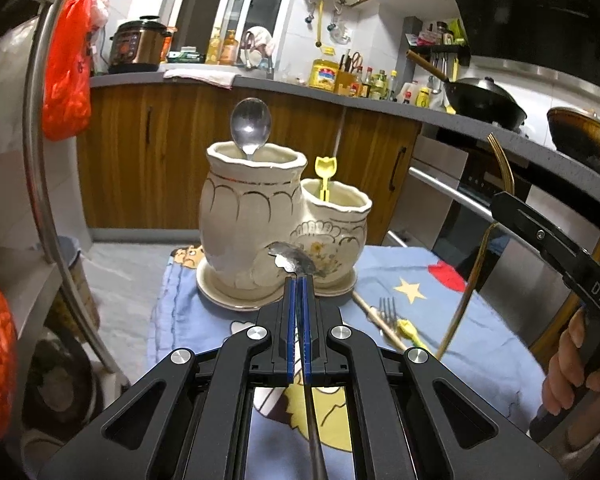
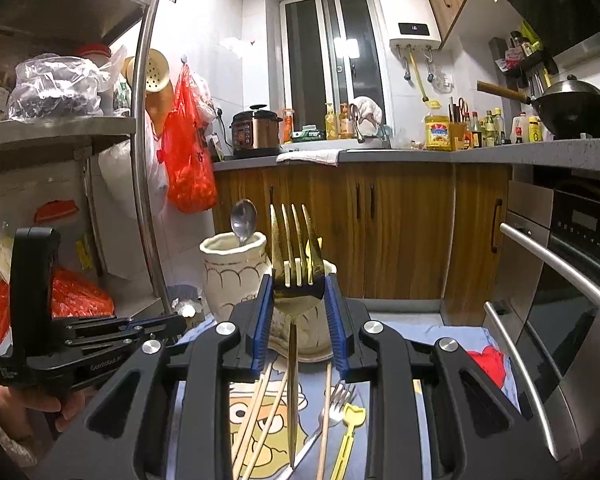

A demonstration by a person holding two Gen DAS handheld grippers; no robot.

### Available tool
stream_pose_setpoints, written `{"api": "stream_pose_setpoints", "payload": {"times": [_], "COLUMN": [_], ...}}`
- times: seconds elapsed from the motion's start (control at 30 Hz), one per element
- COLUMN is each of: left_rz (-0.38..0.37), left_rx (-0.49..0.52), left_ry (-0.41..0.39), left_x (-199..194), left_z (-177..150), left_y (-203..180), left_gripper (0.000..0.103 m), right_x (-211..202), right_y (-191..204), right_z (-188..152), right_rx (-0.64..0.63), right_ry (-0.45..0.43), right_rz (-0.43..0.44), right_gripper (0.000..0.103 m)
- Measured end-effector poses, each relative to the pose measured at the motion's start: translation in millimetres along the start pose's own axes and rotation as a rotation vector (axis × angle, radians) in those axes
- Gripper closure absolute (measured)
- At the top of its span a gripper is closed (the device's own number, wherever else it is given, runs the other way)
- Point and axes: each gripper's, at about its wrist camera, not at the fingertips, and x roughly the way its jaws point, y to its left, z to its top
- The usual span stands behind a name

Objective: Organize utensils
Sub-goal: 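Lift the small spoon with the left tool while the right tool carries the gold fork to the holder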

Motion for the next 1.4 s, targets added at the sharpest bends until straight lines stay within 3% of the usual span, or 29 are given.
{"api": "stream_pose_setpoints", "payload": {"times": [0.2,0.5,0.77,0.93,1.13,1.4], "left_rz": [-0.011,-0.014,0.037,0.055,0.076,0.179], "left_rx": [-0.008,-0.002,-0.007,-0.033,-0.051,0.055], "left_ry": [-0.052,-0.223,-0.301,-0.272,-0.296,-0.387], "left_x": [-12,-25,6,41,65,83], "left_z": [23,103,160,169,176,167], "left_y": [-3,5,19,32,41,25], "left_gripper": [0.099,0.099,0.099,0.099,0.099,0.099], "right_x": [2,27,63,80,105,130], "right_y": [-4,-11,-15,-16,-19,-25], "right_z": [22,72,114,129,132,117], "right_rx": [0.016,0.047,0.074,0.064,0.045,0.052], "right_ry": [-0.012,-0.027,-0.031,-0.075,-0.085,-0.088], "right_rz": [0.004,0.023,0.036,0.007,-0.020,-0.055], "right_gripper": [0.078,0.077,0.077,0.078,0.078,0.078]}}
